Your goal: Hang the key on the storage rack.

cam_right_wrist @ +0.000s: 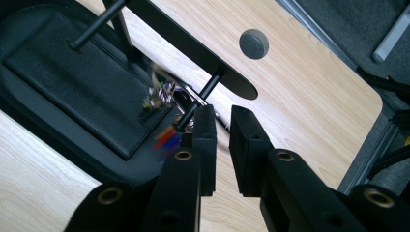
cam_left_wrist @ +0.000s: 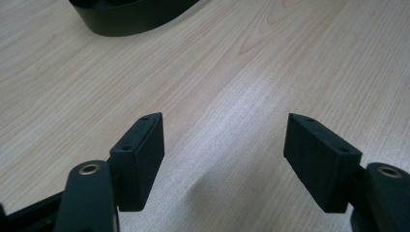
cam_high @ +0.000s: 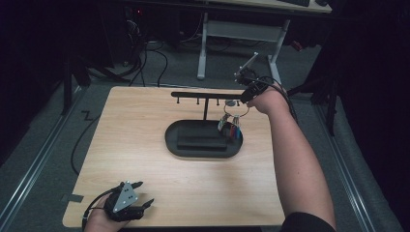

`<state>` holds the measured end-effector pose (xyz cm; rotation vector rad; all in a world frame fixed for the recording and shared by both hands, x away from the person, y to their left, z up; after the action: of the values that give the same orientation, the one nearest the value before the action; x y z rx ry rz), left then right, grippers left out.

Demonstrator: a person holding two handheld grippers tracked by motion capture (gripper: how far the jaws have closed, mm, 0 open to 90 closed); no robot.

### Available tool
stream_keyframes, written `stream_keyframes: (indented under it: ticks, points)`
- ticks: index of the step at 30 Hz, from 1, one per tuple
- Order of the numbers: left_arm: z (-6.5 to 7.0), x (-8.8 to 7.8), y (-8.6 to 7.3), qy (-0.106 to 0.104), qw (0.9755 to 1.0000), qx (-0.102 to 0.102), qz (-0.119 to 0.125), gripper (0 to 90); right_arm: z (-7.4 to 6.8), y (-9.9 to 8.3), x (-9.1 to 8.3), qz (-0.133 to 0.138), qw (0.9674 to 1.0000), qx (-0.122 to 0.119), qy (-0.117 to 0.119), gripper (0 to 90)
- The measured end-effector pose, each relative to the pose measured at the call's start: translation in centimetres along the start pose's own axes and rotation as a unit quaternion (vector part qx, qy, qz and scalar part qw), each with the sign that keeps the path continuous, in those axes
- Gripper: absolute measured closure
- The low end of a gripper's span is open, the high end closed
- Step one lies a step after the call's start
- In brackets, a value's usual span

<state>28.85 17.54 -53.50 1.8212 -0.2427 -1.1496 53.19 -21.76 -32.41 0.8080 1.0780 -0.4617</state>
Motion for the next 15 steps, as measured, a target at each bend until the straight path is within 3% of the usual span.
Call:
stream_keyframes:
  ticks: [7, 9, 15]
  points:
    - [0.2, -0.2, 0.2, -0.008, 0.9999, -0.01, 0.01, 30.1, -0.4, -1.0, -1.1, 0.019, 0.9997, 0.014, 0.003, 71.4]
    - [0.3, -0.1, 0.3, -0.008, 0.9999, -0.007, 0.01, 29.9, -0.5, -1.6, -1.1, 0.025, 0.9996, 0.008, 0.005, 67.0]
    - [0.4, -0.1, 0.4, -0.013, 0.9998, -0.01, 0.014, 29.7, -1.1, -3.7, -1.1, 0.038, 0.9991, 0.021, 0.004, 51.5]
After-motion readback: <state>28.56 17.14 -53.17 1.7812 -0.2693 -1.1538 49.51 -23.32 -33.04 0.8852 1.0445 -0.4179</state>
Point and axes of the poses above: each handheld gripper's, and its own axes: x roughly forward along the jaws, y roughly out of its top, z roughly to its right, the point moved 2 cm from there along x, roughly forward along the jaws, and after that the axes turned 4 degrees about -x, right-handed, at the moved point
